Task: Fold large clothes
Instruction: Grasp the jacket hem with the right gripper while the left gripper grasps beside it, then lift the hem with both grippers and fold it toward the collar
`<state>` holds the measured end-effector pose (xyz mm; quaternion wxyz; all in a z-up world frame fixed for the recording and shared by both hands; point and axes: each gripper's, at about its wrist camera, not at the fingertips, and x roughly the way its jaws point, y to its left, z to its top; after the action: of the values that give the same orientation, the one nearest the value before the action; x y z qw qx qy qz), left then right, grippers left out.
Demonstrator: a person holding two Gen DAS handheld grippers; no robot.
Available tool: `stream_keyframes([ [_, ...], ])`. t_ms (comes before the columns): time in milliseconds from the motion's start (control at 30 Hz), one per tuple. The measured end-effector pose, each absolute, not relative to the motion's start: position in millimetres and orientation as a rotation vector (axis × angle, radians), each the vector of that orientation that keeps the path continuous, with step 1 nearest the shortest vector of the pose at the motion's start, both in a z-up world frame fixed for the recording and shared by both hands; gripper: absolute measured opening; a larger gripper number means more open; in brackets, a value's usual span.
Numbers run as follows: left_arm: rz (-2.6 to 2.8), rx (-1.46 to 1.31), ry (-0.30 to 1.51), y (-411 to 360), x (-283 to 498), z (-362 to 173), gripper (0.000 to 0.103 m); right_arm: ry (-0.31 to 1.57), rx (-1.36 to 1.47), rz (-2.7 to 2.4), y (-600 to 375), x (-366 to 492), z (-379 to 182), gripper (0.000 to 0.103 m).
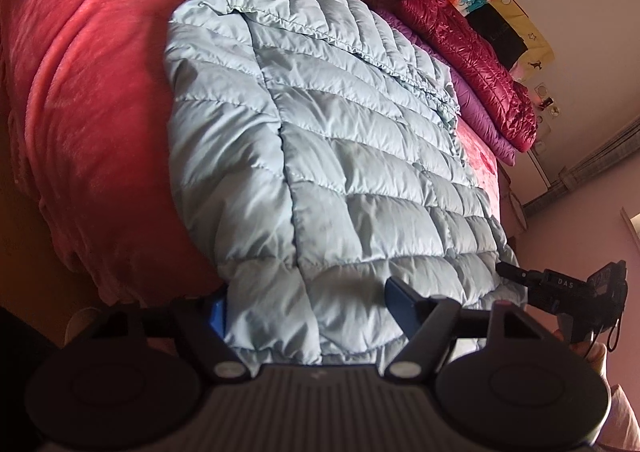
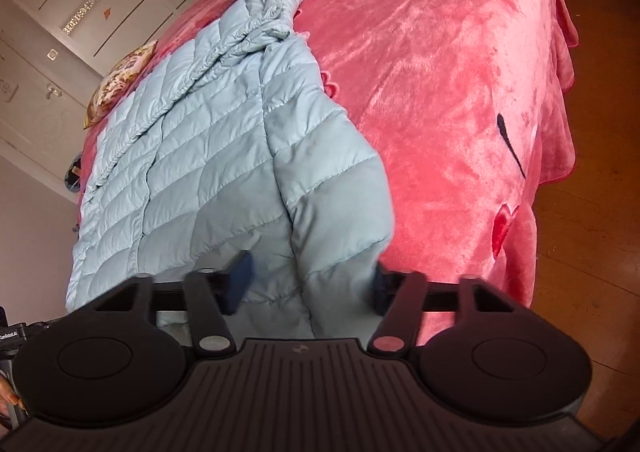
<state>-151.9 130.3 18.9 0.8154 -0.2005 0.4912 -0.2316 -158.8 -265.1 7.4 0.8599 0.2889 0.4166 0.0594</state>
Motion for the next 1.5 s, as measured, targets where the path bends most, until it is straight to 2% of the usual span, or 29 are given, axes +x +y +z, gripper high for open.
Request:
stream_keyframes([
  [33, -0.494, -0.427, 1.048, 129.7, -151.8, 18.9, 0.075, 0.864, 0.614, 0.135, -266.0, -159.9, 8.7, 0.041],
  [67, -0.495, -0.425, 1.049, 129.4, -151.5, 18.7, 0.074, 0.853, 0.62, 0.146, -267.0, -160.9, 9.9, 0.037],
  [100, -0.493, -0.422, 1.051, 129.3, -151.5, 18.7, 0.072, 0.848, 0.624, 0.158, -267.1, -161.1, 11.6, 0.036],
  [200, -0.471, -0.432, 1.063, 131.9, -150.7, 18.8, 0.056, 0.851, 0.636, 0.186, -265.6, -159.6, 12.0, 0.034],
  [267, -0.474, -0.461, 1.068, 135.9, -150.1, 20.3, 0.034, 0.848, 0.654, 0.203, -263.2, -157.9, 13.3, 0.034],
  [300, -0.491, -0.483, 1.066, 138.2, -150.4, 21.6, 0.028, 0.842, 0.665, 0.208, -262.7, -157.2, 13.9, 0.034],
  [333, -0.511, -0.507, 1.063, 139.8, -150.2, 23.1, 0.017, 0.836, 0.682, 0.212, -262.1, -157.0, 14.6, 0.034],
  [367, -0.528, -0.53, 1.059, 141.0, -150.0, 24.9, 0.013, 0.83, 0.705, 0.215, -263.9, -156.8, 14.4, 0.033],
  [533, -0.577, -0.639, 1.032, 147.1, -148.0, 32.3, 0.009, 0.803, 0.849, 0.218, -275.0, -157.7, 12.2, 0.033],
  [967, -0.637, -1.008, 0.888, 168.6, -115.5, 55.5, 0.009, 0.681, 1.174, 0.328, -283.8, -142.6, 22.4, 0.033],
  [1367, -0.636, -1.14, 0.708, 177.3, -35.0, 89.6, 0.009, 0.523, 1.23, 0.372, -284.0, -67.4, 77.4, 0.033],
  [1500, -0.588, -1.21, 0.642, 184.4, 0.3, 85.4, 0.009, 0.462, 1.243, 0.343, -290.5, -26.4, 90.8, 0.033],
])
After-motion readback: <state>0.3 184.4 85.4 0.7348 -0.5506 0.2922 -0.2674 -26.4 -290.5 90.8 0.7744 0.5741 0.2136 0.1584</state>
